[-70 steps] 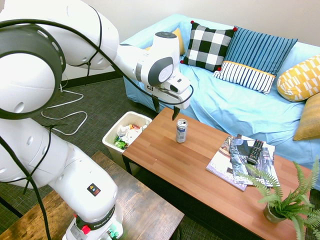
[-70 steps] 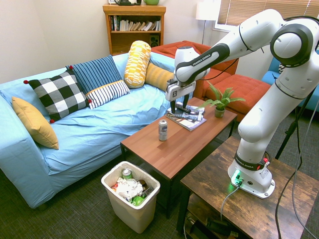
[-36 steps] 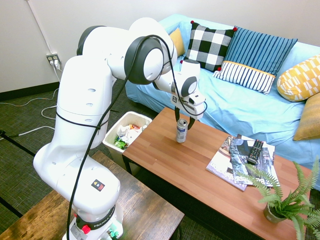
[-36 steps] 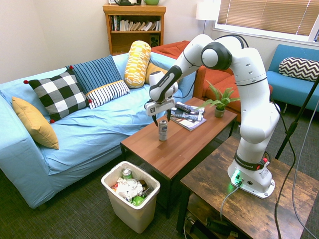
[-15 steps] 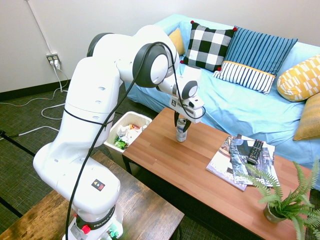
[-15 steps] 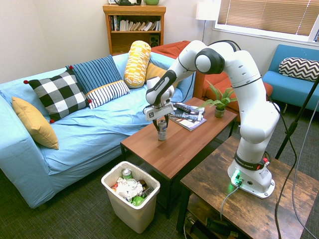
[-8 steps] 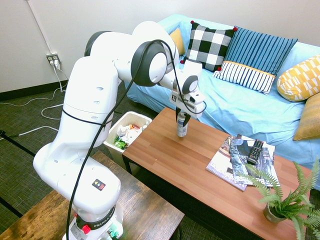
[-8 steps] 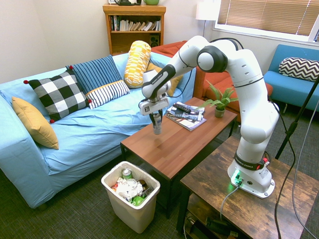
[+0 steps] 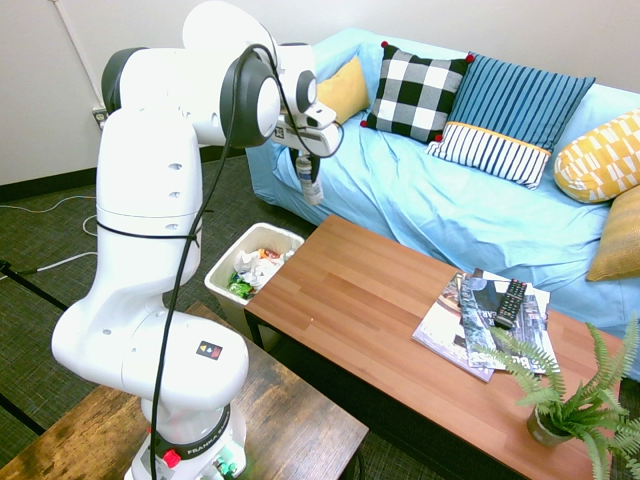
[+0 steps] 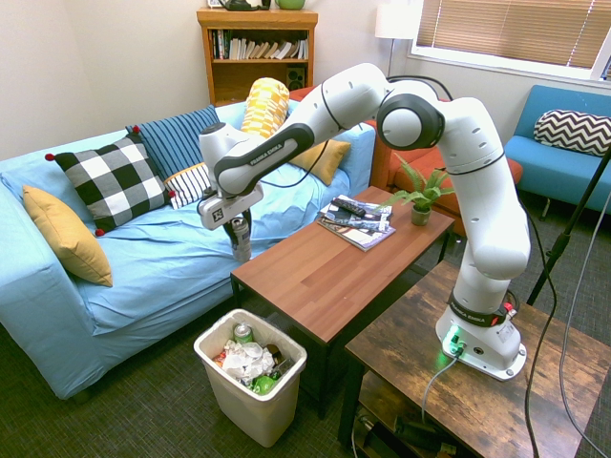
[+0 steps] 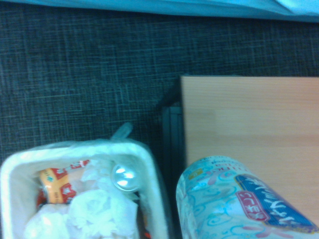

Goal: Throw the can in the trash bin

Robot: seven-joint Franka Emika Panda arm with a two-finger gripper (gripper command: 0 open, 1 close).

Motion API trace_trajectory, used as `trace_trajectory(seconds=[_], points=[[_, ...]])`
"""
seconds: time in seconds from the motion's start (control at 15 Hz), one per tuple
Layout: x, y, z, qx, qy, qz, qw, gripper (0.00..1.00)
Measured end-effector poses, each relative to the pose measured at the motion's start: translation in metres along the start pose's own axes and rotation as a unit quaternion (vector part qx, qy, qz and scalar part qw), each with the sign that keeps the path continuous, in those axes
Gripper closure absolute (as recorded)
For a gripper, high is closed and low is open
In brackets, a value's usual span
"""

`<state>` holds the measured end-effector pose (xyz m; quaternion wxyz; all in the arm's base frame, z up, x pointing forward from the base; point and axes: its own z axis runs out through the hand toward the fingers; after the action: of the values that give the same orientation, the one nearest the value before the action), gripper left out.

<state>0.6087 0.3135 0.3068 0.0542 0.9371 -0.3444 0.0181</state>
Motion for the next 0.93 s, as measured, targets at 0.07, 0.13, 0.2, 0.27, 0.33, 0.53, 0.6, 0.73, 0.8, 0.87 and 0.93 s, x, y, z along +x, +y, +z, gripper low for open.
trace_trajectory(seconds=[0.07, 0.13, 0.2, 0.27, 0.33, 0.53, 0.6, 0.73, 0.8, 0.87, 0.93], points=[[-0.02, -0.014, 0.004, 0.0, 0.002, -0.012, 1.0, 1.0], [-0.036, -0.023, 0.009, -0.002, 0.003, -0.021, 1.0, 1.0], [-0.051, -0.029, 0.018, -0.007, 0.003, -0.029, 1.0, 1.0], [-0.064, -0.032, 0.027, -0.014, 0.0, -0.039, 0.999, 1.0], [-0.077, -0.035, 0.037, -0.021, -0.002, -0.047, 0.999, 1.0], [-0.107, -0.04, 0.061, -0.039, -0.001, -0.06, 0.997, 0.0], [-0.113, -0.04, 0.065, -0.043, 0.0, -0.063, 0.997, 0.0], [-0.115, -0.038, 0.069, -0.047, 0.002, -0.066, 0.997, 0.0], [-0.115, -0.037, 0.071, -0.05, 0.003, -0.066, 0.997, 0.0], [-0.115, -0.036, 0.073, -0.052, 0.002, -0.066, 0.996, 0.0], [-0.115, -0.035, 0.074, -0.053, 0.002, -0.067, 0.996, 0.0]])
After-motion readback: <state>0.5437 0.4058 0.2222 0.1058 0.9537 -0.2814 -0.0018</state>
